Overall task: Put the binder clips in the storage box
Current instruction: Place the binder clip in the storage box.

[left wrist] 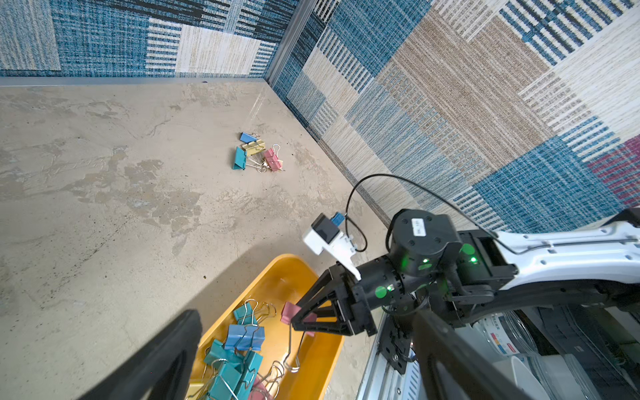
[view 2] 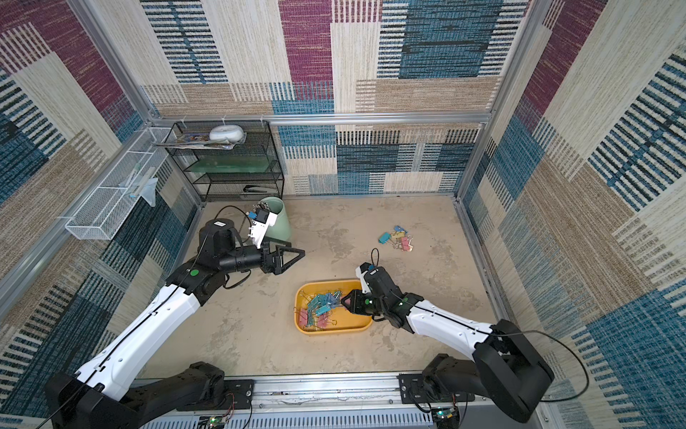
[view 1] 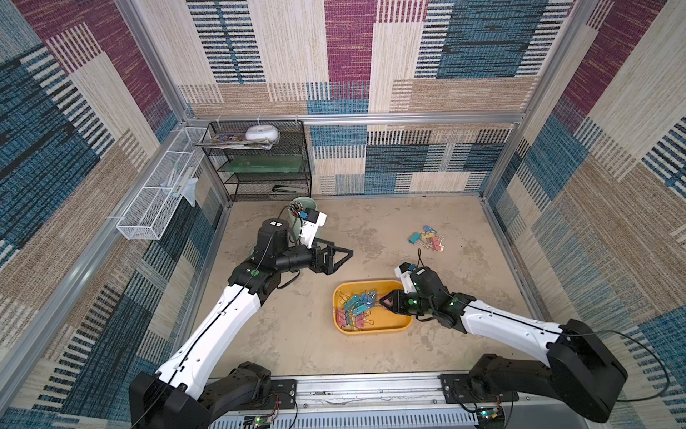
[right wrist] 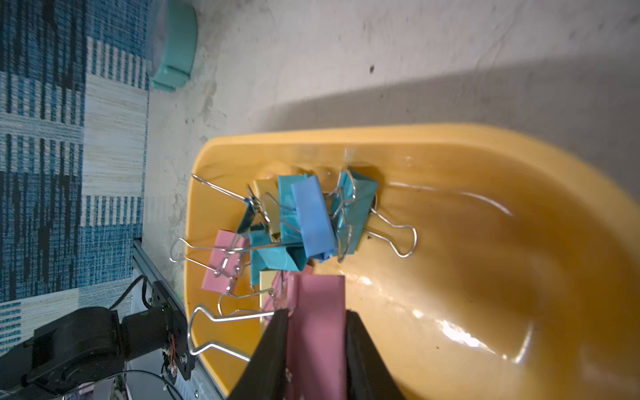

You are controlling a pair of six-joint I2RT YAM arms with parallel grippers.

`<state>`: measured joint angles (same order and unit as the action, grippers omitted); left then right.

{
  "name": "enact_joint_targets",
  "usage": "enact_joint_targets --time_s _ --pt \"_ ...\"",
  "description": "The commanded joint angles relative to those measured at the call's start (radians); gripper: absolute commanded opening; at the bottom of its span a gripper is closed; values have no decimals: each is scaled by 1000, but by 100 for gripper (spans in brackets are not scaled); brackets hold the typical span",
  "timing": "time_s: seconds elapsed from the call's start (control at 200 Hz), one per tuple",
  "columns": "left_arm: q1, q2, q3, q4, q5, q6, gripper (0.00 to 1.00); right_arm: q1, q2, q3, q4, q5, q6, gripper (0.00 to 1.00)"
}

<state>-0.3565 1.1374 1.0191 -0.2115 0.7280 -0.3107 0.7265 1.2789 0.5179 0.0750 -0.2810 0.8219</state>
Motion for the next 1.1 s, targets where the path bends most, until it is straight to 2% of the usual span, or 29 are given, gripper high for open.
enact_joint_targets --time_s 0.0,0.19,0.361,0.506,0.711,0.851,1.032,1.097 --pt "1 -4 2 13 -7 12 99 31 62 -4 141 -51 51 21" --pt "1 -3 2 14 -6 12 100 53 150 -23 241 -54 93 25" --pt "1 -2 3 13 -4 11 99 71 181 -6 217 -43 90 33" --pt "1 -3 2 14 -6 11 100 83 149 13 129 1 72 41" --pt "1 1 2 12 -4 9 99 85 25 36 6 98 33 49" --pt "1 0 3 12 -4 9 99 85 -42 141 -147 244 -39 51" --pt "1 -5 2 13 -5 15 99 66 -111 285 -276 645 -177 51" --pt "1 -6 2 13 -4 16 100 18 -114 321 -278 729 -244 51"
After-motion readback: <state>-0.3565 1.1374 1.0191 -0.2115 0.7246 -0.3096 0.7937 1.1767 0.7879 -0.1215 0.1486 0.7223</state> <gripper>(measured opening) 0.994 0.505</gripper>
